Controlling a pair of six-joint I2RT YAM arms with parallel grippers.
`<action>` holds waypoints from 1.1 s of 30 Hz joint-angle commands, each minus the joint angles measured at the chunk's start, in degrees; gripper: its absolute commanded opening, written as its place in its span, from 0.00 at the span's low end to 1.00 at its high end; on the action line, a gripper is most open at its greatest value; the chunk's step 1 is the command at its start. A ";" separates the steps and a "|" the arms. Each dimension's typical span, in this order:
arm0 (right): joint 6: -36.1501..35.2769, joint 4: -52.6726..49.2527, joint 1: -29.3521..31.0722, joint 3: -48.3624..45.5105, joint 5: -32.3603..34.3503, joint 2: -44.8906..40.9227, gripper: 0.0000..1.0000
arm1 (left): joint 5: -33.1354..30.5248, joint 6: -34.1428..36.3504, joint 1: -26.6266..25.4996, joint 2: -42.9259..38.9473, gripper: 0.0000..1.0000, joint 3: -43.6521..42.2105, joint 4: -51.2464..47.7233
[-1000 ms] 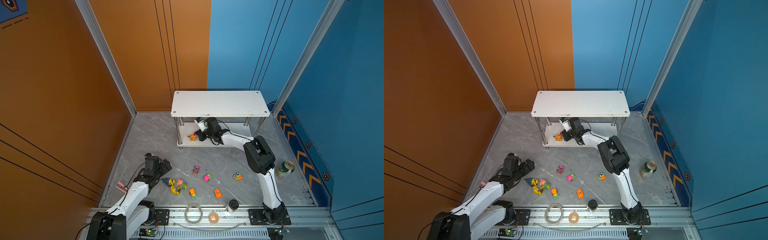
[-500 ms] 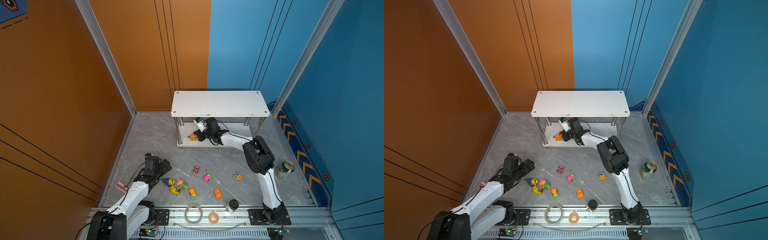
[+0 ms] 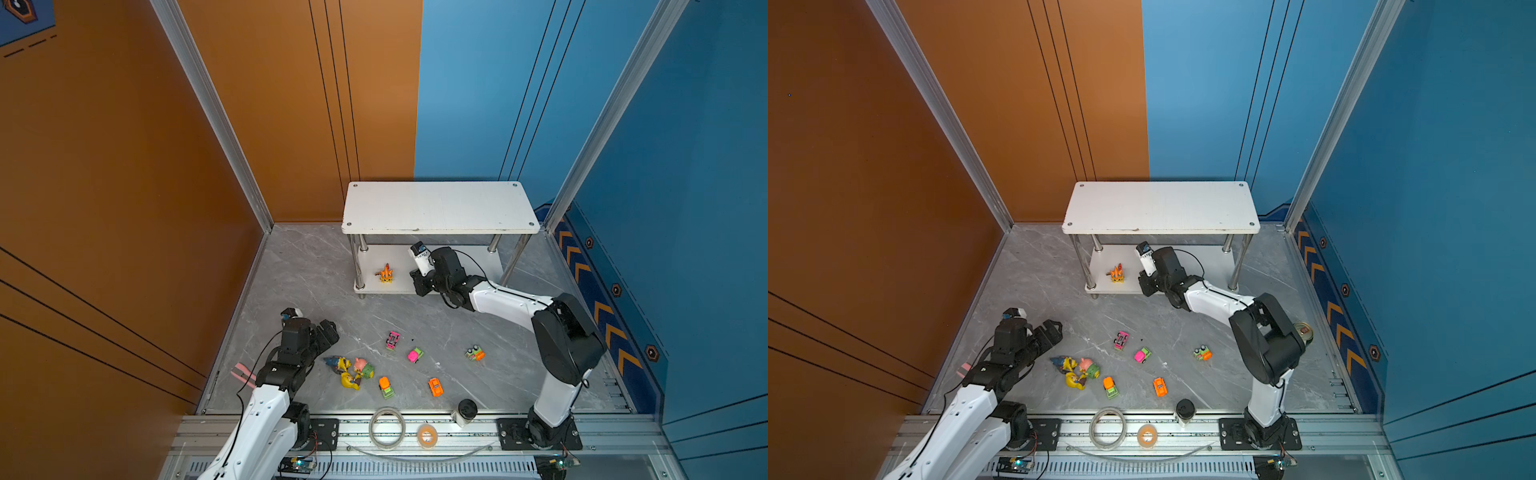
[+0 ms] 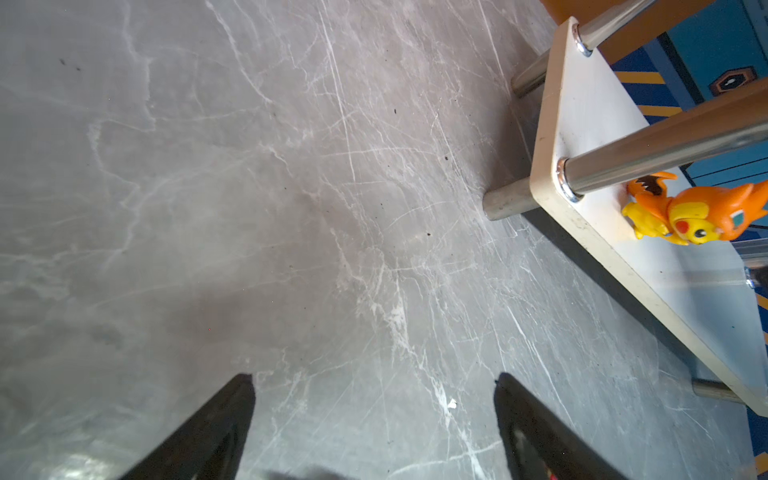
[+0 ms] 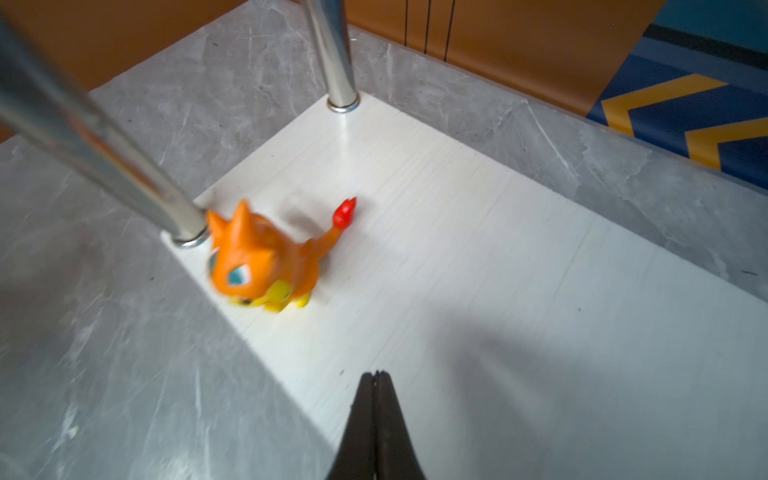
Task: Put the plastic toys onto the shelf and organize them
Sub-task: 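Withdraw the right gripper and reach it toward the figures near the left gripper, then close the right gripper on the pink Slowpoke-Pikachu figure and lift it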
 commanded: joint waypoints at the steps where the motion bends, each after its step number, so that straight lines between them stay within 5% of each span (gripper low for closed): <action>1: 0.83 -5.67 7.03 -4.82 9.00 -7.08 0.01 | -2.35 -0.68 0.32 -2.30 0.90 -0.58 -5.40; 6: 0.54 -16.62 22.23 -4.88 15.27 -9.94 0.21 | -1.93 -0.44 0.50 -3.12 0.89 -0.02 -6.39; 9: 0.96 -21.17 28.47 -1.57 10.97 -7.07 0.42 | -1.64 -0.72 0.59 -3.24 0.89 -0.10 -6.78; 14: 0.15 -27.41 33.44 6.19 6.82 -0.56 0.59 | -1.62 -0.99 0.68 -4.74 0.89 -0.57 -8.14; 28: -3.05 -34.85 32.37 22.37 0.85 16.33 0.61 | -1.57 -0.59 1.86 -7.78 0.93 -0.82 -10.28; 33: -3.51 -37.02 31.42 25.13 -1.91 19.03 0.52 | -0.85 -0.20 2.59 -6.40 0.93 -0.93 -8.69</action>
